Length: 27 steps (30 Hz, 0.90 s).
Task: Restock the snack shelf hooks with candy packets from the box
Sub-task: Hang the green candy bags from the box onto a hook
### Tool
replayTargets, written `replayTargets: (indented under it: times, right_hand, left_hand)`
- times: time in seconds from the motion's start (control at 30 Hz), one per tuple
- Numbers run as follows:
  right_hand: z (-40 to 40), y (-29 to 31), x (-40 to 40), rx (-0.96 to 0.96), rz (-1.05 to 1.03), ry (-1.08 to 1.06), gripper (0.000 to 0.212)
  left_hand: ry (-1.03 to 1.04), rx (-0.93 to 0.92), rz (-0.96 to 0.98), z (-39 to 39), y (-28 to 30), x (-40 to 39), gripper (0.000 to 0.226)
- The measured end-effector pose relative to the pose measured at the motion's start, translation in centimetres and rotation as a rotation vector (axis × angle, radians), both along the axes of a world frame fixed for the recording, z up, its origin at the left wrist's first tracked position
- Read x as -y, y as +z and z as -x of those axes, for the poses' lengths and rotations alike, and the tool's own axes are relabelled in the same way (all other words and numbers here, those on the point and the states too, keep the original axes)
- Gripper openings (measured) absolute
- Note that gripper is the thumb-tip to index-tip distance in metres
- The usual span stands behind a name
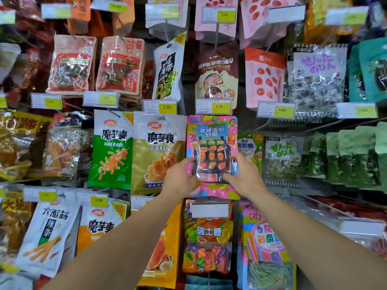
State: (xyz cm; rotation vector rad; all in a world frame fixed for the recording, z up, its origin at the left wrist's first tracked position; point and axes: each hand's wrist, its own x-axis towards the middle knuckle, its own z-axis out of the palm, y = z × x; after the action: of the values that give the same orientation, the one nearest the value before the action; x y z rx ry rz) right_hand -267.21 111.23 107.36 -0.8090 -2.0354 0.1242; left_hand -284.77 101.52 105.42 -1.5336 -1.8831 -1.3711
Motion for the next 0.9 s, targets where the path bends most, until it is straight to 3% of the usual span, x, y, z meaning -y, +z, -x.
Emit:
replayTargets:
  times: [0.17, 0.3, 0.7, 0.9]
  right_hand:
    - [0.1, -0.8, -0.6, 0.099, 0.024, -0.049, 0.069]
    - [0.4, -1.5, -0.3, 0.161, 0.073, -0.003, 0.084]
    - [-0.7, -3.2, 2.6, 0.234, 0.043, -0.088, 0.074]
    - [-1.7, -7.5, 7.6, 0.230, 0.020, -0.057, 0.070]
  left_hand:
    - [-0.044, -0.001, 0.205, 0.1, -0.2, -0.9, 0.085]
    - [-0.069, 0.052, 0.280, 0.0, 0.0, -0.6, 0.093]
    - [-0.066, 0.058, 0.241, -0.7, -2.0, 2.4, 0.078]
    - [-0.023, 0.055, 0.203, -3.1, -5.9, 7.2, 0.062]
